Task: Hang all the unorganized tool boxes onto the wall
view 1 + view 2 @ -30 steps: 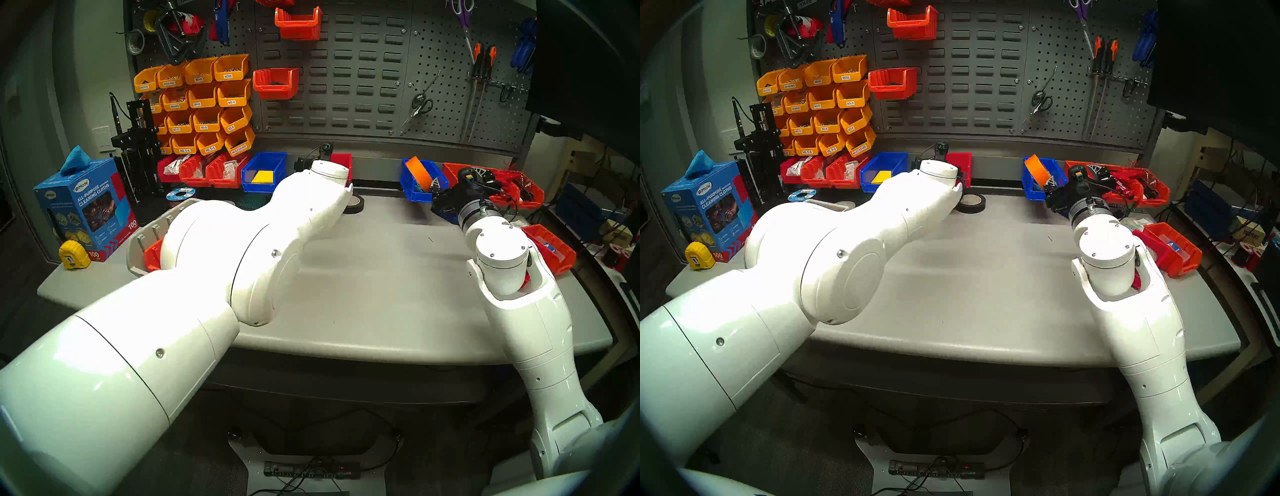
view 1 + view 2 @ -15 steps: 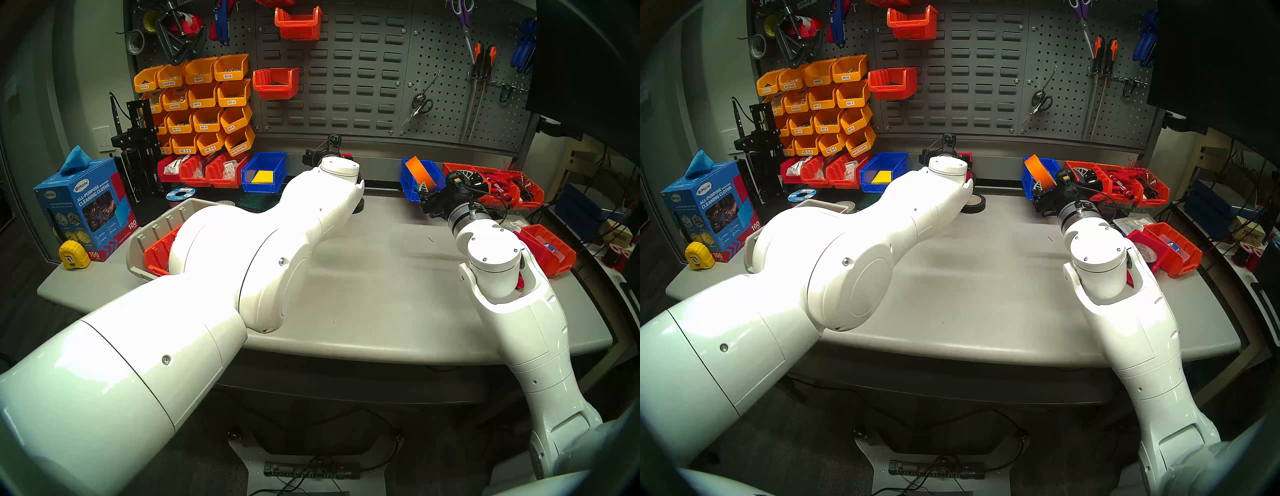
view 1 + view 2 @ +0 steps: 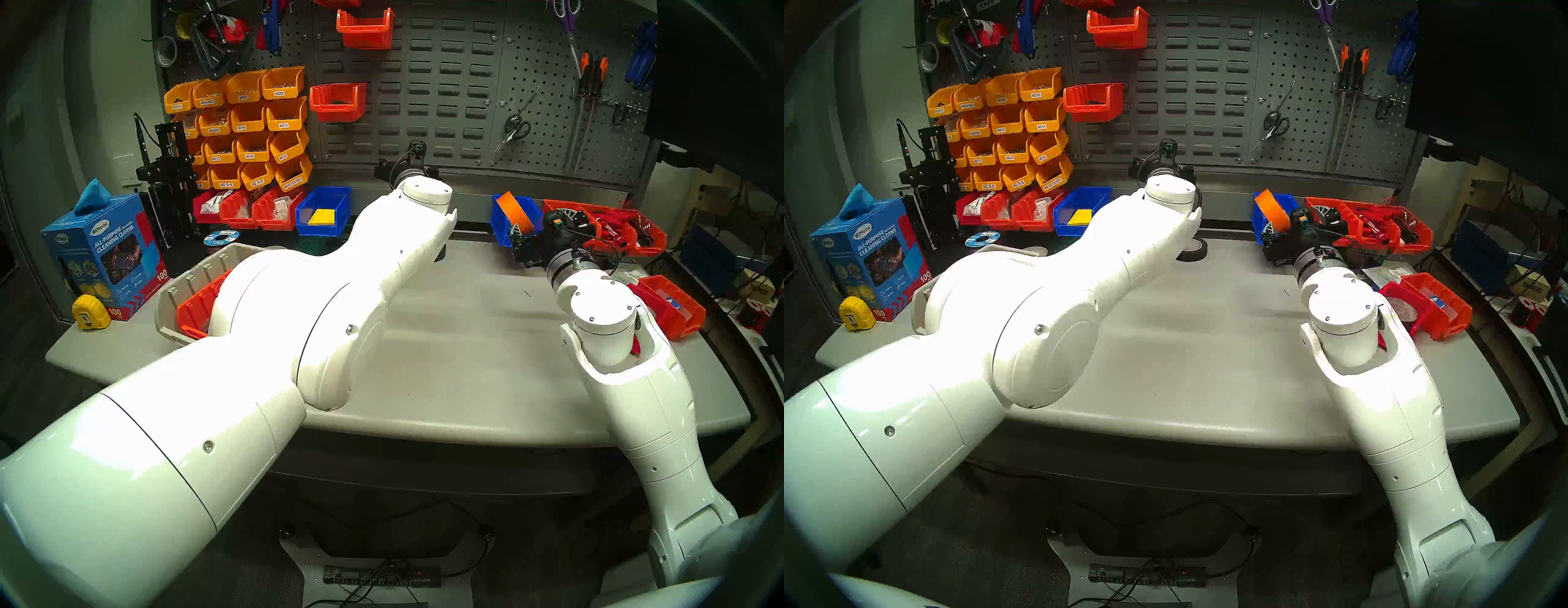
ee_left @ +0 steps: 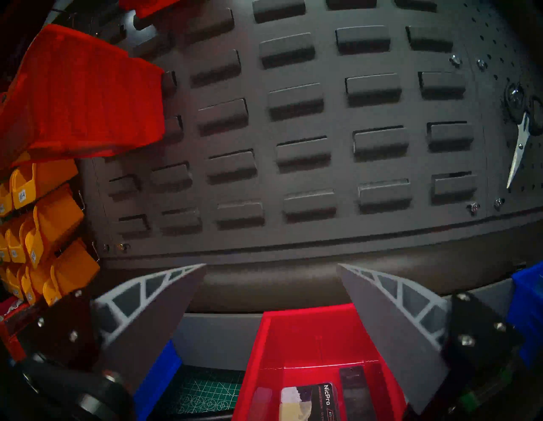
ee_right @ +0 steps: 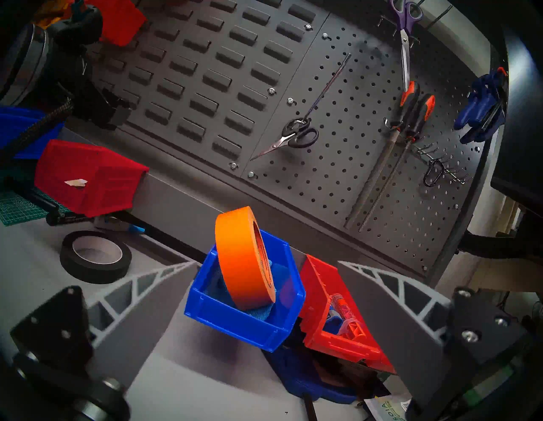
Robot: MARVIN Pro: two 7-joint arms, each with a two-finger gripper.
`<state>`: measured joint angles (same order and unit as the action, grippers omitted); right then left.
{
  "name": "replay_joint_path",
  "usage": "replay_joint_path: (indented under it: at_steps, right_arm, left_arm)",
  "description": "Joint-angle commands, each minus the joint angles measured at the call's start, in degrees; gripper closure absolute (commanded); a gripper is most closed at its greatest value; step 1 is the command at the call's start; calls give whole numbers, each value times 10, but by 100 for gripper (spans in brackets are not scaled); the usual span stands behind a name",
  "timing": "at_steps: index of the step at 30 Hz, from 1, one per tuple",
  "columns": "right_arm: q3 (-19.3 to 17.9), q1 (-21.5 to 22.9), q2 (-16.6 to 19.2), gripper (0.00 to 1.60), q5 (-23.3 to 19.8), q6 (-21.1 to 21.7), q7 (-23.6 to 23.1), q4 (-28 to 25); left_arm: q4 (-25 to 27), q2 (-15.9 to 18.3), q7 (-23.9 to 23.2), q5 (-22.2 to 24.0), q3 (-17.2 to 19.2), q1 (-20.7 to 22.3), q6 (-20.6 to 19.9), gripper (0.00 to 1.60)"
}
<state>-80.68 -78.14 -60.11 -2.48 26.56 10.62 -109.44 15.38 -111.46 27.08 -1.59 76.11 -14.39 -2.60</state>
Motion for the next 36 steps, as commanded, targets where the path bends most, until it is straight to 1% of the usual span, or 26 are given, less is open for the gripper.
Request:
replay_joint_path:
  at_steps: [1, 9, 15, 23, 36]
  right_arm:
    - [-3, 7, -1, 0, 2, -2, 3, -6]
    - [-3, 7, 0, 0, 2, -2, 3, -5]
    - [-3, 6, 1, 0, 1, -2, 3, -5]
    - [-4, 4, 2, 0, 1, -2, 4, -4]
    - [-4, 3, 3, 0, 1, -1, 4, -1]
  left_arm:
    - [21, -4, 13, -7, -7, -1, -1, 0]
    - [27, -1, 31, -11, -12, -21, -7, 0]
    - [32, 9, 48, -17, -17, -33, -10, 0]
    - [45, 25, 66, -27, -26, -42, -10, 0]
    - [73, 40, 76, -37, -41, -48, 4, 0]
